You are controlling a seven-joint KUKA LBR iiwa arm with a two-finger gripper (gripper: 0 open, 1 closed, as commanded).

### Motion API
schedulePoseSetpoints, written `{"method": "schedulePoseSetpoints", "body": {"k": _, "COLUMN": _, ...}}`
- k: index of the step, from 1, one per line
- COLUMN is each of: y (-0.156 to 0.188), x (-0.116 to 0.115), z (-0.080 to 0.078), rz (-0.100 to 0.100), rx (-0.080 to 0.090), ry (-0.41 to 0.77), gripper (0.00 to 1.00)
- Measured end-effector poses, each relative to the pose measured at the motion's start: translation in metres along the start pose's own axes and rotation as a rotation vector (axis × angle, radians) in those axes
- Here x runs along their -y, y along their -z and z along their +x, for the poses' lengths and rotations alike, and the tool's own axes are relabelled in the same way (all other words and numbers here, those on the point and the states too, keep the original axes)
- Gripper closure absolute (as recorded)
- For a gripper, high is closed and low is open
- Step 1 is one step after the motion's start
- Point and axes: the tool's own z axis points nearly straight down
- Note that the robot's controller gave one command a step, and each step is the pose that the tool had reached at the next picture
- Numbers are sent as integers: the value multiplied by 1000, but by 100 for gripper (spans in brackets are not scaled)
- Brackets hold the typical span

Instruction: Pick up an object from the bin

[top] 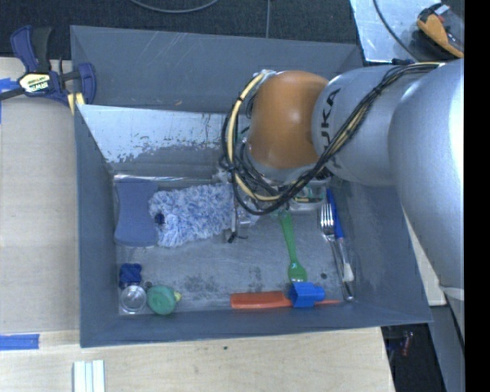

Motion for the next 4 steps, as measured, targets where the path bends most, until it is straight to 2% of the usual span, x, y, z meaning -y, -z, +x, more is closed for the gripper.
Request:
{"method": "schedulePoseSetpoints", "body": {"k": 1, "y": 1, "x": -13, "z": -8, "rz": -1, "rx": 8, "ry": -73, "gripper": 0}}
{"method": "schedulePoseSetpoints", "body": {"k": 2, "y": 1, "x": 0, "z": -2, "rz": 1, "rx": 5, "ry": -15, "gripper": 100}}
{"method": "schedulePoseSetpoints", "body": {"k": 3, "y": 1, "x": 0, "z": -2, "rz": 1, "rx": 5, "ry": -15, "gripper": 100}}
{"method": "schedulePoseSetpoints", "body": {"k": 4, "y": 44, "x": 0, "z": -1, "rz": 1, "rx": -1, "ry": -16, "gripper": 100}}
